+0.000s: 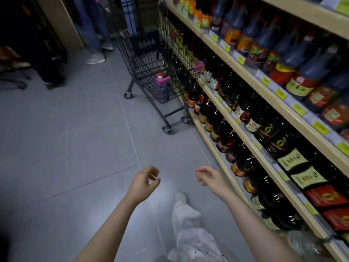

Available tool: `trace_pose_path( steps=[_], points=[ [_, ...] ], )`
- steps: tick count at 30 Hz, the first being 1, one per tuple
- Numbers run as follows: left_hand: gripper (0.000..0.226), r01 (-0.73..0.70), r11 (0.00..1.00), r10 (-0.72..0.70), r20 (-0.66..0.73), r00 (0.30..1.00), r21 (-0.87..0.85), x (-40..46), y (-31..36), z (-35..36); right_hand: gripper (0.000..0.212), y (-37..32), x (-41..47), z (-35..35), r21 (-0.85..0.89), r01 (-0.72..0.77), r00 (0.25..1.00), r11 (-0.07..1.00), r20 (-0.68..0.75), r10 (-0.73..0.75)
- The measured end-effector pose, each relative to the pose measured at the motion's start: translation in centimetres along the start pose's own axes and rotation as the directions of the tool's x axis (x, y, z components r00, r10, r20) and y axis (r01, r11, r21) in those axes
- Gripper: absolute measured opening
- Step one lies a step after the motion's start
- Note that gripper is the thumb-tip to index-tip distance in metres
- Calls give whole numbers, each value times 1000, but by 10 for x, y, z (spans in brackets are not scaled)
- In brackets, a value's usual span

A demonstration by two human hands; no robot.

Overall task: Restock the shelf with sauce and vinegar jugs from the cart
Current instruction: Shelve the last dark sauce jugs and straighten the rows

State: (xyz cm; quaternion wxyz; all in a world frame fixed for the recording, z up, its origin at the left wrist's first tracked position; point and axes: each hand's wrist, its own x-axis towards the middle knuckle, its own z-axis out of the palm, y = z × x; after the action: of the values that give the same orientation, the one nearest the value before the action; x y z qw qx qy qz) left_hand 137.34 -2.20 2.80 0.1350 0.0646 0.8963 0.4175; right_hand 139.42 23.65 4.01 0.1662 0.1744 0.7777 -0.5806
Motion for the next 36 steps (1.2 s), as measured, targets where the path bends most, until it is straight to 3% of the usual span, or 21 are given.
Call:
trace_pose_path(
  steps=[11,15,24,30,36],
  points=[
    [11,17,1000,-18,-130,991,-11,198,-1,-84,17,-118,197,9,23,11,998,1000,64,-12],
    [11,20,999,-24,-145,989,-28,250,-11,-109,9,-156,250,24,21,17,995,1000,98,-19],
    [14,8,1000,-8,-71,997,-5,393,-64,-194,12,-227,375,69,45,8,998,999,58,-11],
    [33,-116,987,110,57,992,112,505,-90,-268,10,-281,449,110,60,-6,996,998,-87,11],
    [42,-400,877,357,193,914,268,613,-86,-303,17,-317,505,121,22,-6,977,1000,-214,11]
  ],
)
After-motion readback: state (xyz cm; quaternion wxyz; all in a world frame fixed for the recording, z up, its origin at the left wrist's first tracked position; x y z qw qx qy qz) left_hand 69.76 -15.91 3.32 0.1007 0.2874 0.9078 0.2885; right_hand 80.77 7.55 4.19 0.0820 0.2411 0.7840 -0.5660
